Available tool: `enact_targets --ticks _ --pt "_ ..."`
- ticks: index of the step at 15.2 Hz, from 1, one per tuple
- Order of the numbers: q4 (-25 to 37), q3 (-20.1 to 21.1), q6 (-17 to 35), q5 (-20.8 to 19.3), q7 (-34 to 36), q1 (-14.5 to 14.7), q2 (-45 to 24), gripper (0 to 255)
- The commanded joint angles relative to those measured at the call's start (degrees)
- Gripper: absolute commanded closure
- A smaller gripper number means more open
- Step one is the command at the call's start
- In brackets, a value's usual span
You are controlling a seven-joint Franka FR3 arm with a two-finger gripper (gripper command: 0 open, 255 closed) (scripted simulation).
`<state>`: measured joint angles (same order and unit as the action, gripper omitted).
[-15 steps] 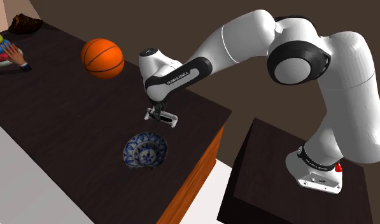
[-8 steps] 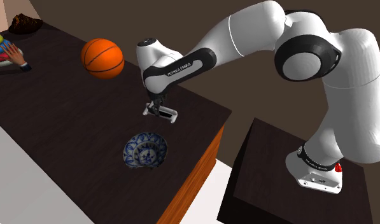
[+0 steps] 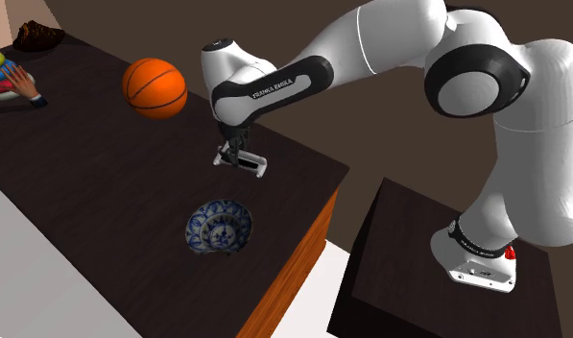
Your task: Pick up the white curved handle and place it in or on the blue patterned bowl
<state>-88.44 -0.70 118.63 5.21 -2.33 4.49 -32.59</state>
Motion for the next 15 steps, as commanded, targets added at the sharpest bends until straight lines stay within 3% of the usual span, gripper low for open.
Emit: enact_targets --ticks 1,7,15 --pt "0.5 0.0 -1.2 -0.1 0.1 0.0 0.7 255" --pt "2.3 -0.1 -4.5 -0.2 0.4 0.0 2.3 255" --pt "-0.5 2.2 -2.8 -1.0 9.5 6.9 4.0 255"
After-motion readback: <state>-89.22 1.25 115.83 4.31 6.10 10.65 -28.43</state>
